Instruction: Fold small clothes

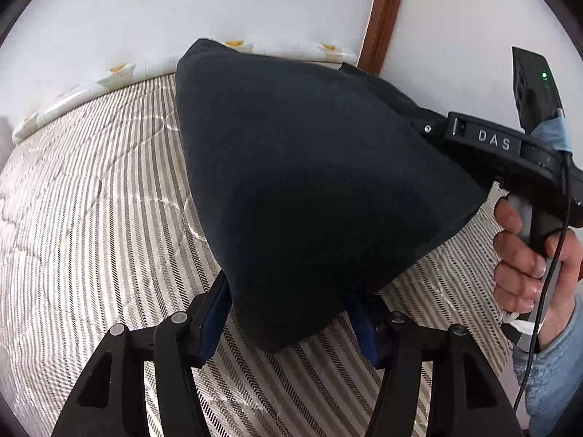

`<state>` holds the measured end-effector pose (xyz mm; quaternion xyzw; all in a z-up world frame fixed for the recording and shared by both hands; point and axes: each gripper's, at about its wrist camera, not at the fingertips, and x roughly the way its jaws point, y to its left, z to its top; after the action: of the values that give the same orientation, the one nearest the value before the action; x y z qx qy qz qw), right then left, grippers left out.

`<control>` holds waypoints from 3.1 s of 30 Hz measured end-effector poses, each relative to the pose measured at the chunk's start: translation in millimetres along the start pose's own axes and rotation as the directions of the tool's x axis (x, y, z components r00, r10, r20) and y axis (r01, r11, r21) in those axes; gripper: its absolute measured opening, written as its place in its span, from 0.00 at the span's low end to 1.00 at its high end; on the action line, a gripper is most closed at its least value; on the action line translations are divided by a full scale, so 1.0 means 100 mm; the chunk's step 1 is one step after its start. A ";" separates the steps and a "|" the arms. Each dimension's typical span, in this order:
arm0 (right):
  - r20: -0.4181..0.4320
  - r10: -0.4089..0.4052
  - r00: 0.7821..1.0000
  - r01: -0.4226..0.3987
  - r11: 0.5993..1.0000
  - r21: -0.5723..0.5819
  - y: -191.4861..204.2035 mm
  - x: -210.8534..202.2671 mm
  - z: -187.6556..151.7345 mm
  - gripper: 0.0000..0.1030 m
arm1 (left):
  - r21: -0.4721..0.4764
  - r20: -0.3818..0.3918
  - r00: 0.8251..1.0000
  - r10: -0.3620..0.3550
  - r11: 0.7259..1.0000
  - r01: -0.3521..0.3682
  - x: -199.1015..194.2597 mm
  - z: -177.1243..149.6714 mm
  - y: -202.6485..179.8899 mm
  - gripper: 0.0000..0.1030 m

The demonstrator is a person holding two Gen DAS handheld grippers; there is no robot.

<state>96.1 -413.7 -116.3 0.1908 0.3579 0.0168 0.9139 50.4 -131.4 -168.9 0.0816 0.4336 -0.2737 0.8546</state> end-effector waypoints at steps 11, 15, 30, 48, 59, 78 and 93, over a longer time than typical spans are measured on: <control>0.071 -0.018 0.997 0.026 0.994 -0.109 0.04 -0.11 0.14 0.12 | -0.027 -0.010 1.000 0.004 1.000 -0.005 0.13 0.07 0.03 0.62; 0.227 -0.085 0.970 0.100 0.994 -0.053 -0.24 -0.53 0.23 0.10 | -0.024 -0.010 1.000 0.003 1.000 -0.003 0.13 0.08 0.05 0.62; 0.062 -0.193 0.979 0.190 0.981 0.039 -0.90 -0.49 0.06 0.48 | -0.008 0.008 1.000 0.010 1.000 -0.010 0.13 0.19 -0.19 0.43; 0.007 -0.107 0.994 0.107 0.994 0.000 -0.30 0.07 0.13 0.16 | -0.111 0.099 0.992 0.079 0.991 -0.068 -0.18 0.23 0.51 0.16; -0.061 0.030 0.998 -0.036 0.996 -0.085 0.80 0.73 0.27 0.16 | -0.245 0.067 0.989 0.133 0.963 -0.113 -0.48 -0.04 1.43 0.16; 0.013 -0.002 1.000 0.005 0.972 -0.237 0.83 0.11 0.07 0.21 | -0.233 0.061 0.996 0.067 0.971 -0.051 -0.63 -0.37 1.33 0.30; -0.041 -0.120 0.992 0.104 0.955 -0.279 0.77 0.10 0.00 0.21 | -0.210 0.128 0.986 0.103 0.975 -0.075 -0.67 0.08 1.41 0.38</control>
<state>111.6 -340.5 -94.5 0.0403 0.3884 0.0204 0.9204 100.4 10.3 -125.0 -0.0064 0.3953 -0.1939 0.8979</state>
